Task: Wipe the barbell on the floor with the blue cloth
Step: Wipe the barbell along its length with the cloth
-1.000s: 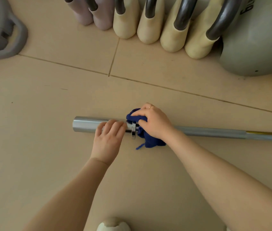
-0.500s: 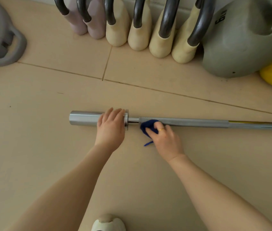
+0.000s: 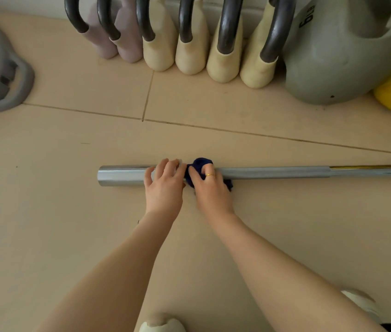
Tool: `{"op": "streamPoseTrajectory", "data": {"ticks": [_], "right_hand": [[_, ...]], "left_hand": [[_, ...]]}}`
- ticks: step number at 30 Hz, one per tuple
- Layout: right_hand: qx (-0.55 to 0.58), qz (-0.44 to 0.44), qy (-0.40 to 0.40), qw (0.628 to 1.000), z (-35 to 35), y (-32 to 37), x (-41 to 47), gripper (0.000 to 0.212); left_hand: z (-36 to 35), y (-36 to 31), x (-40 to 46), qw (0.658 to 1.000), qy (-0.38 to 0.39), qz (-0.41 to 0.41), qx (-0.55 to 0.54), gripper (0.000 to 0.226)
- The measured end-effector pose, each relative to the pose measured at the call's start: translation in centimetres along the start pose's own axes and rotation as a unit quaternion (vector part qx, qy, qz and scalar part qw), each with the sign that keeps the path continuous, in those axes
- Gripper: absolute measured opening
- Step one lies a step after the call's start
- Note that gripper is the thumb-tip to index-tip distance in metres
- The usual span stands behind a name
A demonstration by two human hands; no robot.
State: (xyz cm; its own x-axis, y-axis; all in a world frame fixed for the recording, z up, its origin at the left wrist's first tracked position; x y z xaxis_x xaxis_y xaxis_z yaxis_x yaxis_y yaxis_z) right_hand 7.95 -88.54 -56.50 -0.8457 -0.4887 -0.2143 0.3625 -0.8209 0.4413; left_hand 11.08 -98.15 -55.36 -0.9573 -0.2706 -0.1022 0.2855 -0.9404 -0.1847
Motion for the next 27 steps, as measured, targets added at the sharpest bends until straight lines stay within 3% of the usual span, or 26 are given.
{"op": "streamPoseTrajectory", "data": {"ticks": [3,7,9,13,15,17,20,23,25,27], "right_hand": [[-0.068,-0.014,-0.042,0.997,2.2,-4.0,0.3,0.036],[0.012,-0.182,-0.050,0.982,2.9,-7.3,0.1,0.023],[0.000,-0.171,-0.032,0.985,1.3,-4.5,0.3,0.023],[0.003,-0.046,0.012,0.999,2.2,-4.6,0.5,0.025],[-0.030,-0.079,-0.022,0.996,4.8,-9.1,-0.2,0.021],[-0.032,-0.172,-0.049,0.983,6.6,-13.4,-1.2,0.028],[-0.019,-0.232,-0.062,0.971,5.7,-13.9,-1.3,0.024],[0.016,-0.178,-0.019,0.984,2.7,-9.4,-0.7,0.014],[0.034,-0.113,0.012,0.993,2.2,-8.1,-0.4,0.023],[0.008,-0.119,0.022,0.993,4.2,-10.1,-0.3,0.031]], "left_hand": [[-0.6,0.2,-0.1,1.000,0.007,0.000,0.005,0.044],[-0.8,-0.2,-0.2,1.000,0.005,0.000,-0.002,0.051],[-0.8,-0.6,-0.4,1.000,0.016,0.001,0.003,0.059],[-0.8,-1.2,-0.5,0.998,0.061,0.012,0.028,0.067],[-0.6,-1.6,-0.7,0.995,0.089,0.022,0.035,0.067],[-0.5,-2.2,-0.8,0.991,0.118,0.010,0.069,0.062],[-0.5,-3.5,-0.6,0.989,0.101,-0.038,0.101,0.058],[-1.2,-4.7,-0.7,0.986,0.092,-0.070,0.116,0.048],[-1.5,-4.9,-0.7,0.990,0.083,-0.069,0.093,0.047],[-1.8,-5.0,-1.1,0.990,0.086,-0.067,0.092,0.058]]}}
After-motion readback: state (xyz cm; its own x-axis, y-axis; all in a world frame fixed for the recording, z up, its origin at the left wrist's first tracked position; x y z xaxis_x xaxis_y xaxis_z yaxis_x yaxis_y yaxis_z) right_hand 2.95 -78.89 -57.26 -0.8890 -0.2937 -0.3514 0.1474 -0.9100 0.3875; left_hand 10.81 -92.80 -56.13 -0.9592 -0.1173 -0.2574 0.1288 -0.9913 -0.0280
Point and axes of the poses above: each hand's wrist, its own x-axis towards the middle knuckle, its own z-axis out of the back of the hand, y = z × x, the point moved 6 cm from there along x, towards the middle knuckle
